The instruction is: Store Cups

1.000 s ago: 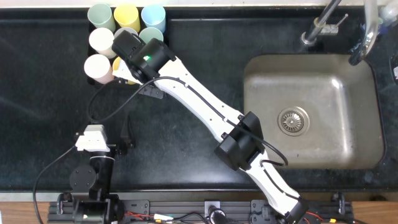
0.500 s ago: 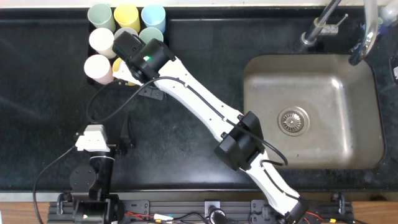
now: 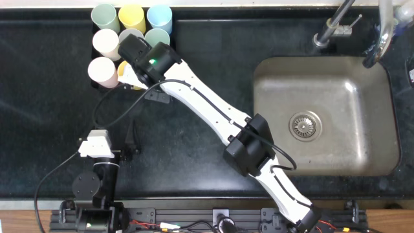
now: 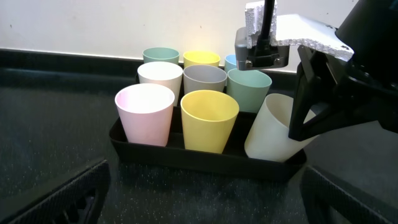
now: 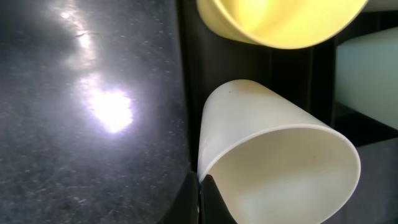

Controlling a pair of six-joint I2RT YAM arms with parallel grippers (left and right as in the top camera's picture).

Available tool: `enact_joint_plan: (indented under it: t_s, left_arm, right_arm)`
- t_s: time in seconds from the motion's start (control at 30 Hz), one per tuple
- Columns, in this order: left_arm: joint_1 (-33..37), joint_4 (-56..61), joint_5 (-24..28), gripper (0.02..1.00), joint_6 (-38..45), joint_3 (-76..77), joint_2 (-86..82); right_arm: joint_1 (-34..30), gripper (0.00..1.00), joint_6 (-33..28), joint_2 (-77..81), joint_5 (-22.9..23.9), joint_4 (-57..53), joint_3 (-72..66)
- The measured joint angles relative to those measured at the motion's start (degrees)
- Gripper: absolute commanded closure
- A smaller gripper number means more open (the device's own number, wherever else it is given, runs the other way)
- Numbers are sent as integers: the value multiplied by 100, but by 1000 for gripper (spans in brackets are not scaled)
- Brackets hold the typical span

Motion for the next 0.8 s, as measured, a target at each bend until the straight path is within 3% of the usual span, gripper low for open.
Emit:
enact_joint_plan:
  t_s: [0.4,0.43,0.47,0.57,0.8]
  left_arm:
    - [0,0,0,18,0,0,0]
    - [0,0,0,18,0,0,0]
    - [0,0,0,20,0,0,0]
    - [0,0,0,18,0,0,0]
    - [0,0,0,18,0,0,0]
  right_arm:
    - [-39,956,-138,98,81,-4,0]
    - [-42,853,-149,98,83,-2,0]
    - [-42,606,-144,98,83,0,0]
    - [-48,3,-177,125,107,7,0]
    - [-57,5,-203,190,127,7,0]
